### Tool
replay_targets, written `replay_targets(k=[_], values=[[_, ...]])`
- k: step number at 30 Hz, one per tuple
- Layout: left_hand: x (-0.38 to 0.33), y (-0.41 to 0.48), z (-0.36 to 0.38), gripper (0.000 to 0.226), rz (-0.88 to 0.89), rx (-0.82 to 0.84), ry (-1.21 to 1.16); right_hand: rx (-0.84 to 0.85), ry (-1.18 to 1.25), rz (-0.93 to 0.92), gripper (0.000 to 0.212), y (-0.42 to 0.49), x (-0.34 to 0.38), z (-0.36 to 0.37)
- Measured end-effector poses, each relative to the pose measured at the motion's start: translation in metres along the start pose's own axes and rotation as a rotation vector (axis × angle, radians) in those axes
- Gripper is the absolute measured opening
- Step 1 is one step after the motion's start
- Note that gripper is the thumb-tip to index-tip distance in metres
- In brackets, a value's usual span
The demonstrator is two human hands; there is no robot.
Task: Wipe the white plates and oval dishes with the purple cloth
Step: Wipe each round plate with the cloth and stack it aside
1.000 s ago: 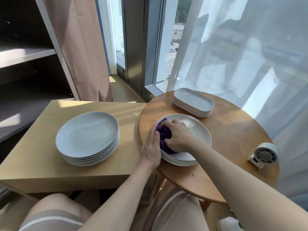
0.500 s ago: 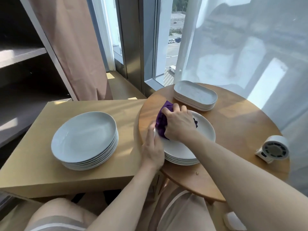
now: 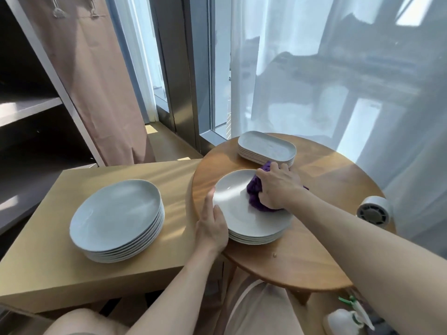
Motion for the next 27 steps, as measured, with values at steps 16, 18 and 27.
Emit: replay_targets(k=[16, 18, 27], values=[[0.009, 0.004, 0.006, 0.056, -0.001, 0.025, 0.04, 0.229, 0.209, -0.01, 0.038, -0.061, 0.03, 0.009], [0.008, 0.005, 0.006, 0.051, 0.017, 0.05, 0.026, 0.24, 0.29, -0.007, 0.028, -0.059, 0.041, 0.012], [0.011, 0.009, 0.006, 0.067, -0.029, 0.089, -0.12, 0.1, 0.469, -0.048, 0.05, -0.031, 0.078, 0.016]])
Point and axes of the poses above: each hand's wrist, its own y-axis towards the middle knuckle, its own z-axis out of the palm, x = y × z, the point moved 10 cm from there along y, towards the middle knuckle, and after that the axes turned 10 degrees about -x, right-handed, at the moved point
